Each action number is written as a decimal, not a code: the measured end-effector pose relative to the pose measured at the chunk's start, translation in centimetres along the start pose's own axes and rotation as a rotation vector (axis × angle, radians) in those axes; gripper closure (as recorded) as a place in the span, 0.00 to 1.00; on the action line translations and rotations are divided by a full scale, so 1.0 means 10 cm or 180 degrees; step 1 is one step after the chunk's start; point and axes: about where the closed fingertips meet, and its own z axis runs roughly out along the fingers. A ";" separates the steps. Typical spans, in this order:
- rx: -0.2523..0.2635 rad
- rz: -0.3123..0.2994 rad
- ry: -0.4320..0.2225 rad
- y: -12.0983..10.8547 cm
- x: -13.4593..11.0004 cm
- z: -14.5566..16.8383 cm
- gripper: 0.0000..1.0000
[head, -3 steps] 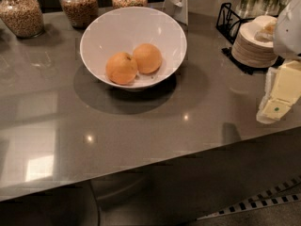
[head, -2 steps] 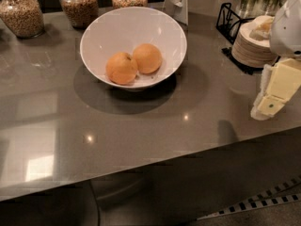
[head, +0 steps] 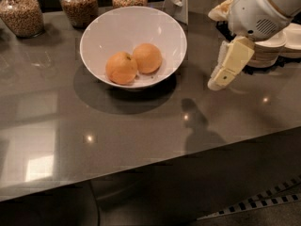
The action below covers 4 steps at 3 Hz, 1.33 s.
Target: Pick orange from white bowl
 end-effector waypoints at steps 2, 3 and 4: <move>-0.0085 -0.0640 -0.0460 -0.45 -0.81 0.53 0.00; -0.0085 -0.0640 -0.0460 -0.45 -0.81 0.53 0.00; -0.0126 -0.0877 -0.0396 -0.58 -0.81 0.71 0.00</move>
Offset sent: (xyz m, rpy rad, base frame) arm 0.0965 0.1396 0.0040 0.0734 -0.1063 0.3522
